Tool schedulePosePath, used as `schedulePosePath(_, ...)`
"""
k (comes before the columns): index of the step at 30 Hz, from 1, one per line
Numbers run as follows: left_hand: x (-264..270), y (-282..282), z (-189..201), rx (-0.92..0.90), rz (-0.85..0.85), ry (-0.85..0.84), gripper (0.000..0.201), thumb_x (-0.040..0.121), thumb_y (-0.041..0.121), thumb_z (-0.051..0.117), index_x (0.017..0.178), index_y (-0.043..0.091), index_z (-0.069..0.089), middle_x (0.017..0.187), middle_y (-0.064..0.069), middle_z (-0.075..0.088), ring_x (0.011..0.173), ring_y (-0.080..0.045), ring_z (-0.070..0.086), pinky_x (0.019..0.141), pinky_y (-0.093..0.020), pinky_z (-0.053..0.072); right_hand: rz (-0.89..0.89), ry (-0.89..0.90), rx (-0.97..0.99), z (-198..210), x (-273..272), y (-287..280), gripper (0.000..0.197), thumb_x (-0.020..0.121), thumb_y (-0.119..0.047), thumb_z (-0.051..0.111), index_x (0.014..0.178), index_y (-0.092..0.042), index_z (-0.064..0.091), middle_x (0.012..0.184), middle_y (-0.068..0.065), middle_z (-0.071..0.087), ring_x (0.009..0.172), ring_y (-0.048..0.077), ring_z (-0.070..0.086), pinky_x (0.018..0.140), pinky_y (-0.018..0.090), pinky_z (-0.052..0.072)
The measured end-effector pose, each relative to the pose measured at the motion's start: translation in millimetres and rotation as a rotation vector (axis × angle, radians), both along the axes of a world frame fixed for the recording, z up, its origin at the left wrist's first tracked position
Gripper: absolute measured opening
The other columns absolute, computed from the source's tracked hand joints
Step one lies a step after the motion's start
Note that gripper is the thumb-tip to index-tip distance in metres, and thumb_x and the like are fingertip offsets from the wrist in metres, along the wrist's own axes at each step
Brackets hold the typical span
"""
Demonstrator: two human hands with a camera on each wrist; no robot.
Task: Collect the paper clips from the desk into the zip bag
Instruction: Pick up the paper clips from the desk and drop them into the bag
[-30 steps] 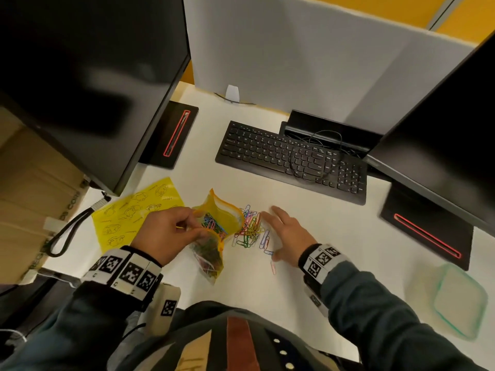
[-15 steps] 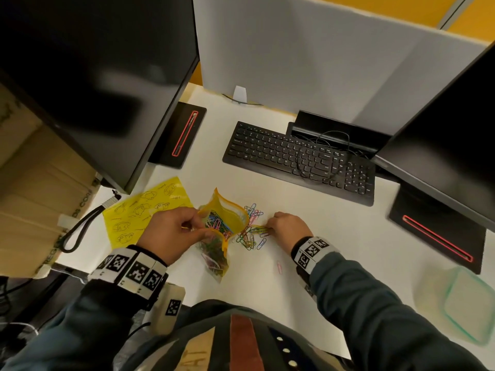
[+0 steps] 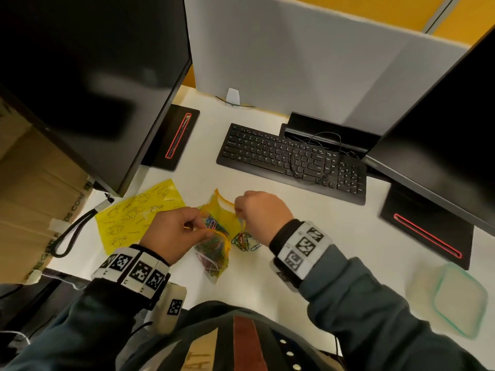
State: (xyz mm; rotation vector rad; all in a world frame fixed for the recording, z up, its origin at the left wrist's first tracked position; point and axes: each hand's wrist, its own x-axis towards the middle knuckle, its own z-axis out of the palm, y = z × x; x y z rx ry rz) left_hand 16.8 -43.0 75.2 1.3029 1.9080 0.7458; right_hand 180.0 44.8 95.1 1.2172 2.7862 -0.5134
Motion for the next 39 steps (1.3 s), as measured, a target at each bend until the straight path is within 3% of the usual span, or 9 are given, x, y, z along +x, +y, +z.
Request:
schedulePosePath(2, 0.8, 0.6, 0.9, -0.002, -0.013, 0.016, 0.022, 0.067, 0.014, 0.079, 0.057, 0.019, 0.060, 0.085, 0.007, 0.063, 0.078, 0.004, 0.054, 0.062, -0.001, 0.034, 0.079, -0.083, -0.020, 3.8, -12.6, -2.2, 0.021, 0.090, -0.007, 0.050, 0.107, -0.009, 0.062, 0.106, 0.012, 0.061, 0.100, 0.032, 0.059, 0.076, 0.034, 0.046)
schedulePosePath(7, -4.4, -2.7, -1.3, 0.000, 0.029, 0.017, 0.019, 0.066, 0.015, 0.080, 0.059, 0.016, 0.062, 0.084, 0.007, 0.063, 0.077, 0.003, 0.055, 0.061, 0.003, 0.037, -0.180, 0.279, -0.203, -9.9, -6.3, 11.8, 0.036, 0.086, -0.026, 0.061, 0.121, -0.020, 0.057, 0.121, 0.006, 0.060, 0.107, 0.025, 0.058, 0.092, 0.035, 0.047)
schedulePosePath(9, -6.6, -5.6, -3.7, 0.003, 0.051, -0.007, 0.018, 0.066, 0.013, 0.080, 0.061, 0.011, 0.062, 0.087, 0.006, 0.064, 0.077, 0.008, 0.055, 0.061, 0.005, 0.036, -0.188, 0.126, -0.127, -29.1, 4.3, 24.5, 0.040, 0.087, -0.011, 0.055, 0.126, -0.019, 0.051, 0.131, 0.006, 0.052, 0.116, 0.029, 0.053, 0.095, 0.038, 0.046)
schedulePosePath(13, -9.9, -8.1, -8.7, 0.010, 0.067, -0.023, 0.019, 0.066, 0.014, 0.080, 0.065, 0.006, 0.063, 0.098, 0.005, 0.067, 0.080, 0.008, 0.057, 0.062, 0.002, 0.039, 0.087, -0.299, -0.243, -66.5, 18.5, 28.1, 0.074, 0.084, 0.001, 0.054, 0.145, -0.029, 0.023, 0.158, 0.002, 0.010, 0.136, 0.035, 0.027, 0.105, 0.046, 0.040)
schedulePosePath(15, -11.3, -10.5, -9.4, 0.009, 0.061, -0.012, 0.019, 0.066, 0.016, 0.080, 0.065, 0.007, 0.063, 0.103, 0.005, 0.068, 0.085, 0.007, 0.058, 0.065, 0.000, 0.041, 0.134, -0.308, -0.221, -79.2, 24.8, 27.1, 0.067, 0.087, -0.005, 0.053, 0.143, -0.031, 0.026, 0.156, 0.002, 0.015, 0.136, 0.033, 0.025, 0.105, 0.048, 0.039)
schedulePosePath(20, -13.2, -14.6, -10.9, 0.010, 0.060, 0.006, 0.024, 0.063, 0.023, 0.081, 0.062, 0.009, 0.062, 0.106, 0.002, 0.070, 0.088, -0.002, 0.063, 0.074, -0.015, 0.046, 0.099, -0.222, -0.118, -81.9, 35.9, 30.4, 0.035, 0.093, -0.012, 0.047, 0.127, -0.016, 0.054, 0.127, 0.010, 0.053, 0.115, 0.031, 0.051, 0.092, 0.038, 0.046)
schedulePosePath(27, -13.1, -13.8, -11.0, 0.006, 0.036, 0.040, 0.021, 0.065, 0.023, 0.080, 0.062, 0.013, 0.062, 0.102, 0.002, 0.071, 0.084, -0.008, 0.064, 0.077, -0.030, 0.052, -0.001, -0.246, -0.081, -79.1, 49.9, 22.4, 0.027, 0.093, -0.008, 0.042, 0.117, -0.005, 0.055, 0.110, 0.016, 0.058, 0.104, 0.032, 0.056, 0.084, 0.036, 0.047)
schedulePosePath(31, -10.7, -11.2, -9.8, 0.007, 0.007, 0.038, 0.020, 0.067, 0.020, 0.079, 0.062, 0.012, 0.062, 0.105, 0.006, 0.069, 0.076, 0.008, 0.057, 0.065, -0.005, 0.041, -0.121, -0.135, -0.048, -72.7, 57.4, 17.2, 0.025, 0.092, -0.009, 0.045, 0.112, -0.010, 0.059, 0.107, 0.012, 0.062, 0.102, 0.030, 0.056, 0.081, 0.034, 0.047)
schedulePosePath(39, -8.6, -7.6, -6.5, -0.009, -0.014, 0.018, 0.022, 0.067, 0.016, 0.079, 0.058, 0.018, 0.059, 0.105, 0.005, 0.068, 0.079, -0.002, 0.058, 0.070, -0.013, 0.040, -0.121, 0.219, 0.022, -7.3, 17.6, 12.9, 0.017, 0.093, -0.014, 0.047, 0.102, -0.013, 0.061, 0.103, 0.005, 0.064, 0.099, 0.025, 0.050, 0.076, 0.030, 0.039)
